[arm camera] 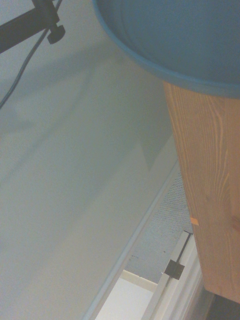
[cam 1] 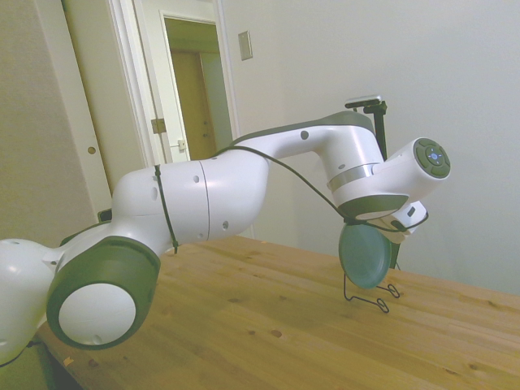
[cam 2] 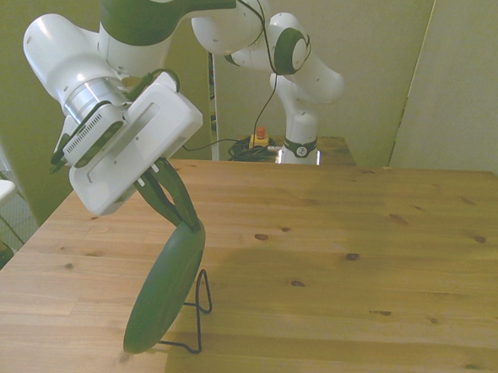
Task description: Load the plate
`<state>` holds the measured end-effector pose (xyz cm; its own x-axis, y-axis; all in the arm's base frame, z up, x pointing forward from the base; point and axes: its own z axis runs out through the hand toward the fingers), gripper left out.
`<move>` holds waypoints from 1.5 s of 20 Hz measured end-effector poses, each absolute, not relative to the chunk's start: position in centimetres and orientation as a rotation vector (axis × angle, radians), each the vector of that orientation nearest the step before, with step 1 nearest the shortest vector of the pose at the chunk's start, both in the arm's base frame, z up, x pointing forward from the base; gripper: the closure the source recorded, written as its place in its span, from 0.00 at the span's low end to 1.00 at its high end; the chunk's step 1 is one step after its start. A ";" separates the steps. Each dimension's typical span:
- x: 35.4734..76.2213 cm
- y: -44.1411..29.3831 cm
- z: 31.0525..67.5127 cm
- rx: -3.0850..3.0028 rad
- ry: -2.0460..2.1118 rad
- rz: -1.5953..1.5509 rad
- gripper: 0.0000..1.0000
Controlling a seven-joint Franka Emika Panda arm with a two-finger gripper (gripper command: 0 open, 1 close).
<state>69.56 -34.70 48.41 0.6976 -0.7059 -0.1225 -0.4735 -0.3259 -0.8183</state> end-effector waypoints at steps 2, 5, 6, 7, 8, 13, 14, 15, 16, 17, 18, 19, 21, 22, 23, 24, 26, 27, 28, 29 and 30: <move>69.8 -34.4 48.2 -1.983 0.901 -0.313 1.00; 70.0 -34.0 48.1 -1.979 0.891 -0.305 1.00; 70.1 -34.0 48.0 -1.978 0.890 -0.303 1.00; 70.1 -33.9 47.9 -1.977 0.890 -0.299 1.00; 70.1 -33.9 47.7 -1.977 0.890 -0.294 1.00; 70.2 -34.0 47.0 -1.975 0.894 -0.283 1.00; 70.1 -34.1 47.0 -1.974 0.896 -0.284 1.00; 70.1 -34.3 47.0 -1.973 0.899 -0.284 1.00; 70.0 -34.5 46.8 -1.971 0.903 -0.283 1.00; 69.9 -34.7 46.7 -1.970 0.907 -0.282 1.00; 69.8 -34.8 46.6 -1.969 0.910 -0.282 1.00; 69.8 -34.9 46.6 -1.969 0.912 -0.281 1.00; 69.7 -35.0 46.5 -1.968 0.914 -0.280 1.00; 69.7 -35.0 46.4 -1.971 0.916 -0.280 0.00; 69.7 -35.1 46.4 -1.973 0.917 -0.280 0.00; 69.7 -35.1 46.4 -1.973 0.918 -0.279 0.00; 69.7 -35.1 46.3 -1.974 0.919 -0.279 0.00; 69.7 -35.1 46.3 -1.974 0.918 -0.279 0.00; 69.7 -35.1 46.3 -1.974 0.918 -0.279 0.00; 69.7 -35.1 46.3 -1.974 0.918 -0.279 0.00; 69.7 -35.1 46.3 -1.974 0.918 -0.278 0.00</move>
